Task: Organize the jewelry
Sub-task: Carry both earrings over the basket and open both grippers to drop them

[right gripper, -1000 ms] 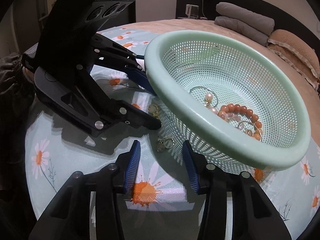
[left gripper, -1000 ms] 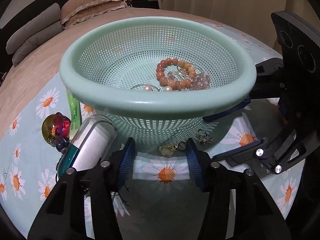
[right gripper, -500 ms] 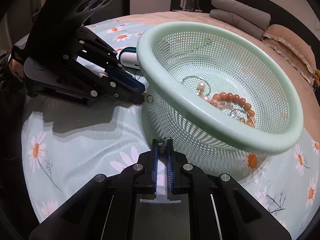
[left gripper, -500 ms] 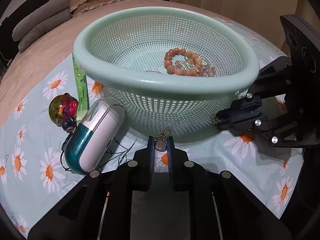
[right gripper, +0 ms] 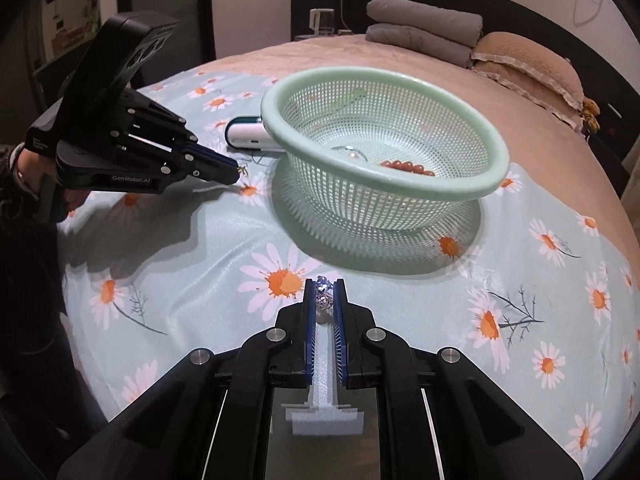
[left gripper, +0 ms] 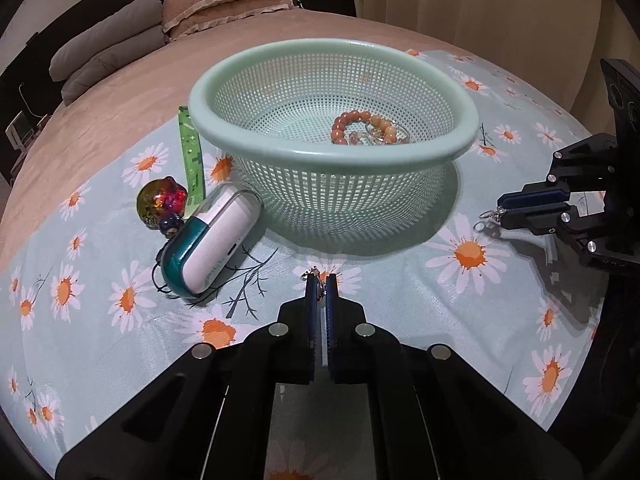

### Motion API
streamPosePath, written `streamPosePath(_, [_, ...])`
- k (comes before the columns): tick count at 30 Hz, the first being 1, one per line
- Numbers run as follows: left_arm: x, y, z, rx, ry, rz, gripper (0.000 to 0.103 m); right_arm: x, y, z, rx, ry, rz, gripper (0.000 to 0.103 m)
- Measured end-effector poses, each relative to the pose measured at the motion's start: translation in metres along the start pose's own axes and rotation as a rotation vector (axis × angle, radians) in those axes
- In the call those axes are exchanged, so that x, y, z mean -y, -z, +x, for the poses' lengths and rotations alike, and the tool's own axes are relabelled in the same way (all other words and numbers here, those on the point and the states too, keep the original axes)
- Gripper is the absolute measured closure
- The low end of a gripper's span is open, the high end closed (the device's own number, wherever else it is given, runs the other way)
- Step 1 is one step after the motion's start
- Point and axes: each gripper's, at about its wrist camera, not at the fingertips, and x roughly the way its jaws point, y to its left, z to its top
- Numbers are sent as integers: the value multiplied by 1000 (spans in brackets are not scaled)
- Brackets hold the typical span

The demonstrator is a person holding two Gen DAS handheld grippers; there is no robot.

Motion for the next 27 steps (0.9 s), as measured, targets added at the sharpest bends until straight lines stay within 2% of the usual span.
streamPosePath(4, [-4, -1, -22, 29, -8, -34, 99, 7, -5, -30, 66, 5, 33, 95])
streamPosePath(9, [-13, -4, -48, 63, -48, -63, 99, 16, -19, -58, 116, 61, 41, 95])
streamPosePath(16, [-14, -30, -68, 86, -75, -46, 99, 28, -43, -87, 171, 112, 40, 95])
streamPosePath(23, [-1, -78, -76, 131, -71, 24, 99, 40, -90, -72, 191, 106, 38, 95])
streamPosePath(27, [-2, -102, -59, 130, -61, 19, 99, 47, -110, -39, 184, 181, 23, 95])
